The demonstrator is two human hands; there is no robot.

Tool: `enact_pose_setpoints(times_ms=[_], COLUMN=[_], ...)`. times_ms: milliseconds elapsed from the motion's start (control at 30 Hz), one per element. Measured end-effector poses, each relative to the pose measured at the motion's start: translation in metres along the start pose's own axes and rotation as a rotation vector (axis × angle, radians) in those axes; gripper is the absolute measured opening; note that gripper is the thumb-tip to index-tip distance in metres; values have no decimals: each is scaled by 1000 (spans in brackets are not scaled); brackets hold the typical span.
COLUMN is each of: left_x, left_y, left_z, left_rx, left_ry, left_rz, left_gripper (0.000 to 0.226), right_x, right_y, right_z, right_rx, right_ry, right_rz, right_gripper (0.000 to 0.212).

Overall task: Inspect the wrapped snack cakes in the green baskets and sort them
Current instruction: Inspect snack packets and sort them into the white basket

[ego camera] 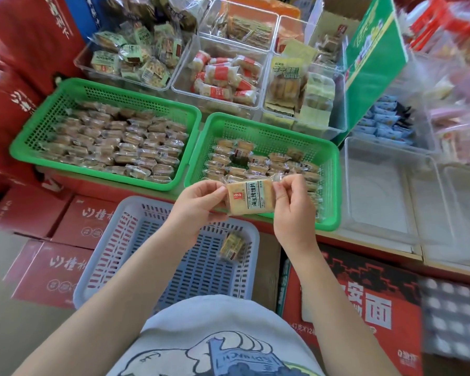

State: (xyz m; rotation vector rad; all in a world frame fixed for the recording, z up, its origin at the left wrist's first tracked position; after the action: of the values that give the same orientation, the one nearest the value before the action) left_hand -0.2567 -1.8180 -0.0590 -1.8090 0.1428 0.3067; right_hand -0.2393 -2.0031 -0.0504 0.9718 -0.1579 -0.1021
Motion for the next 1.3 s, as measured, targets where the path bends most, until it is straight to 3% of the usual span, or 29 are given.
enact_pose_setpoints(times_ms=[133, 233, 333, 600, 767, 967, 1100, 1167, 1300], left_x=[-9, -12, -15, -21, -21, -17, -11, -7, -1], left_y=[-4, -3, -1, 3, 5, 7, 7, 8, 12], left_z=[-7, -9, -10, -4, -2, 2, 4, 5, 5], left_rx=[49, 29, 5, -29, -108, -40, -76, -139, -246], left_ry=[49, 37, 36, 179, 178, 204, 214, 197, 150], left_rz=[-81, -96, -116, -93, -98, -16, 23, 24, 57], left_gripper=[6, 7, 3, 47, 30, 43, 24, 17, 12], right_x=[-2, -9, -16, -26, -30, -32, -31, -29, -23], right_y=[-8, -3, 3, -2, -5, -7, -1, 2, 11], right_z=[3, 4, 4, 2, -2, -6, -8, -7, -4], right_rx=[198, 539, 726, 751, 758, 374, 283, 318, 618], right_ry=[93, 188, 174, 24, 33, -13, 29, 79, 251], right_rz=[-316, -581, -671, -738, -728, -490, -377, -420, -638], right_gripper=[19, 21, 18, 19, 19, 20, 12, 8, 30])
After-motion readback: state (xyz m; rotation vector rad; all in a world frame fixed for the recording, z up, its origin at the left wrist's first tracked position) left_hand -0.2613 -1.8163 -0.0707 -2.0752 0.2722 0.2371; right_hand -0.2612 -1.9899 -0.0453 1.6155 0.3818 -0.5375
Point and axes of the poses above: each hand's wrist, its own x-axis towards the middle knuckle, its own z-axis out of the back of the hand, y = z × x, the point moved 1 cm from there along x, towards the middle knuckle, and after that the axes turned 12 degrees about -z, right-handed, at the moved point
